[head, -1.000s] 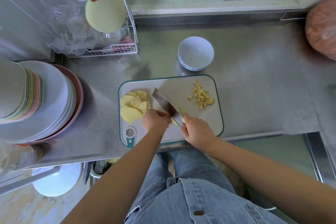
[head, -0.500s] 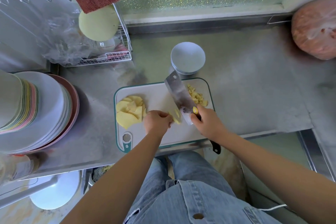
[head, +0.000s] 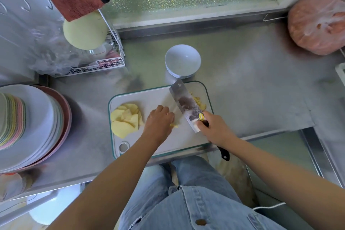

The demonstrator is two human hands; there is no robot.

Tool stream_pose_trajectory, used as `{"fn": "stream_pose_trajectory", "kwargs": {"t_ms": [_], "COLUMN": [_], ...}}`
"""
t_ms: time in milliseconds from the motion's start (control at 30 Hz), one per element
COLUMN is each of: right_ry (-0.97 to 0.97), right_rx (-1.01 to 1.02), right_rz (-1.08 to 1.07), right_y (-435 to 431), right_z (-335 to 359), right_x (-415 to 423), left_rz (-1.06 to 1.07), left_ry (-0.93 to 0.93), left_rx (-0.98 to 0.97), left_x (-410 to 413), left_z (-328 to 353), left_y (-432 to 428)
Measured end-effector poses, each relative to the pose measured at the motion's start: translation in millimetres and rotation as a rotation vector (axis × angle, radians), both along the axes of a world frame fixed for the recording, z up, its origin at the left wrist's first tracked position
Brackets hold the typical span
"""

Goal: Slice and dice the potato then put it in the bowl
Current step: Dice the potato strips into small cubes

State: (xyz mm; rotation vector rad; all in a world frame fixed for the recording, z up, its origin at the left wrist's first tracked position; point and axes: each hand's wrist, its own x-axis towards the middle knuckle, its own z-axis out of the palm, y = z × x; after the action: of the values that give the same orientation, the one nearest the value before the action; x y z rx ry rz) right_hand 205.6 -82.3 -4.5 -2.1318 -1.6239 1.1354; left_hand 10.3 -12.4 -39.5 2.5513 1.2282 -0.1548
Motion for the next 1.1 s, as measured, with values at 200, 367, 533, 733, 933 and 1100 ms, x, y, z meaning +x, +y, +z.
{"fn": "stream_pose_trajectory", "kwargs": {"t_ms": [200,367,533,733,933,1100], "right_ry": [-0.205,-0.293,-0.234,0.184,0.041,-0.045], "right_rx": [0.216,0.468,0.462,0.315,0.181,0.131], "right_rz": [0.189,0.487,0.550,0.347,0.456,0.424], "right_y": [11,13,11,26,50,63], "right_z": [5,10,1,7,7,-7], "right_x": [-9,-23,-29,-47,-73,-81], "left_rz": [0.522,1.239,1.493,1.488,1.435,1.402], "left_ry": [-0.455,-0.913,-0.955,-0.960,-0.886,-0.822], "left_rx": [-0.134,-0.749,-0.821,-0.715,-0.670,-0.639], "left_x": [-19,-10,-19,-29,-32,-39], "left_z": [6,38,39,40,39,42], "left_y": [-6,1,-5,-9,-12,-14]}}
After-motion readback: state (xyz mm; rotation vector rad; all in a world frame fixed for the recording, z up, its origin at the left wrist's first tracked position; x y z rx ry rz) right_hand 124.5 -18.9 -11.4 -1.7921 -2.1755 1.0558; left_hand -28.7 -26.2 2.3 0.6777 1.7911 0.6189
